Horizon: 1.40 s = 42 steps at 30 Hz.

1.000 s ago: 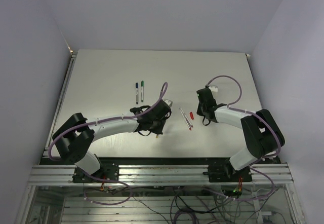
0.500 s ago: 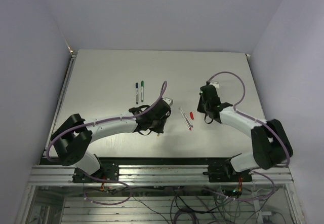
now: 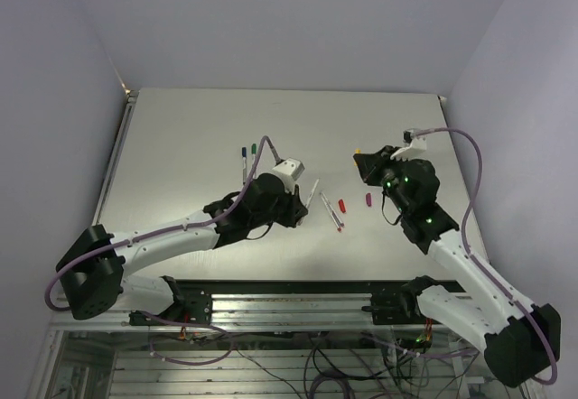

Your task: Insert the pens into the pen caps

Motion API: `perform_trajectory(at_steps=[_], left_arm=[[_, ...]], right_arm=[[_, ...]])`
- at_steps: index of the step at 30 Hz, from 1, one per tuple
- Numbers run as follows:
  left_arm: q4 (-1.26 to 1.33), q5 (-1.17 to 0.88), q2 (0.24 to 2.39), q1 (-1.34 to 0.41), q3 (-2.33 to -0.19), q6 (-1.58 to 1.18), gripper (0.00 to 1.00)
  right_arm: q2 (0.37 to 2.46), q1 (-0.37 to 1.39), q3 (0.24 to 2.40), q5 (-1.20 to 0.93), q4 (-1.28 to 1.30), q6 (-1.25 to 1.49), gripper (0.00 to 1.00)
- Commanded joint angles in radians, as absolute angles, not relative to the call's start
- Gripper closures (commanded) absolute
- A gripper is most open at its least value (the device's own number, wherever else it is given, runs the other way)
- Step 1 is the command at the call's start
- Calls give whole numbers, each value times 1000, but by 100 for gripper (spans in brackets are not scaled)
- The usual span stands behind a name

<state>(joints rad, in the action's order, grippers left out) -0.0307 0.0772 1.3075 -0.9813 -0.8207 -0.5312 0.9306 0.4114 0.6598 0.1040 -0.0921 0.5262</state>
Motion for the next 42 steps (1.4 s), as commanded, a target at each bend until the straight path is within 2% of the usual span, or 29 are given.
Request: perform_trajectory(at_steps=[1,11,20,42], left_arm=[[190,-16,1281,-993,-800,-523,93],[425,-133,1302,-1015,-796,-544,93],[438,-105,1301,-1029,-799,-543,93],[451,-88,1304,-1036,-796,-552,93]], right_arm=[[851,409,588,-3,-258,568,100],[779,410,433,-138,-608,625,100],[759,410,376,-124,-794,705,100],[761,410,346,-161,-844,760,100]])
